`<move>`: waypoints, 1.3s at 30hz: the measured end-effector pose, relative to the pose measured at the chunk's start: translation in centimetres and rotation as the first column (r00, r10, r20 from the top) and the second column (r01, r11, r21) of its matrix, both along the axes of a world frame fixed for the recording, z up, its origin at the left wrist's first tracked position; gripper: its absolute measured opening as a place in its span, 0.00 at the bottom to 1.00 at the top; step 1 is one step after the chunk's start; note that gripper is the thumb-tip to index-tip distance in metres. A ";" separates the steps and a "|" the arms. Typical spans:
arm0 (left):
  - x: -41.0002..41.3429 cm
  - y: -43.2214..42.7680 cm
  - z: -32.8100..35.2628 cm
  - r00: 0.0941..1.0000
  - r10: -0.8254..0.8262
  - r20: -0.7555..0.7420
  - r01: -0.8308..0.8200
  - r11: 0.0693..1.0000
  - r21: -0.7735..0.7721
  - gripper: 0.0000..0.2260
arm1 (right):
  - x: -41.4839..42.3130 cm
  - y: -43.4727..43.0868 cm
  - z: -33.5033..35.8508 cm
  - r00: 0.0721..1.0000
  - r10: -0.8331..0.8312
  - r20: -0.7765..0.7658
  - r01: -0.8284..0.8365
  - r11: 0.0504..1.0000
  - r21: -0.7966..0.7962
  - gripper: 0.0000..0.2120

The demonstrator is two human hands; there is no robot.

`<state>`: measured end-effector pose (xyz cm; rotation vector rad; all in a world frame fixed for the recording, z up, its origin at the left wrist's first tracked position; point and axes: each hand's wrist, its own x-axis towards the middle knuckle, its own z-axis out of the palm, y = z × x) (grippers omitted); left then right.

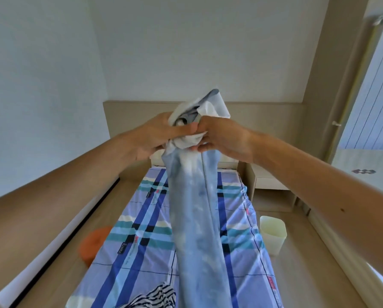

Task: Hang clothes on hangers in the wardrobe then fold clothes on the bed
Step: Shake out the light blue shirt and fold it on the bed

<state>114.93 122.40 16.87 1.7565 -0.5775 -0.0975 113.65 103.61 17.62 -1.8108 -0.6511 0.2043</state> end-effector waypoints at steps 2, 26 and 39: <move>0.5 0.8 -0.5 0.995 -0.023 0.097 0.024 1.000 -0.002 0.35 | 0.6 -0.5 0.1 0.999 0.044 0.020 -0.045 0.997 0.062 0.22; 7.4 3.9 -7.4 0.988 0.119 0.099 -0.147 0.917 0.371 0.25 | 9.4 -2.1 -9.9 0.980 -0.101 0.169 0.140 0.962 -0.236 0.15; 18.4 1.8 -2.4 0.893 0.274 0.356 -0.404 0.837 0.370 0.17 | 21.4 -0.2 -4.5 0.851 -0.434 0.295 0.498 0.846 -0.190 0.07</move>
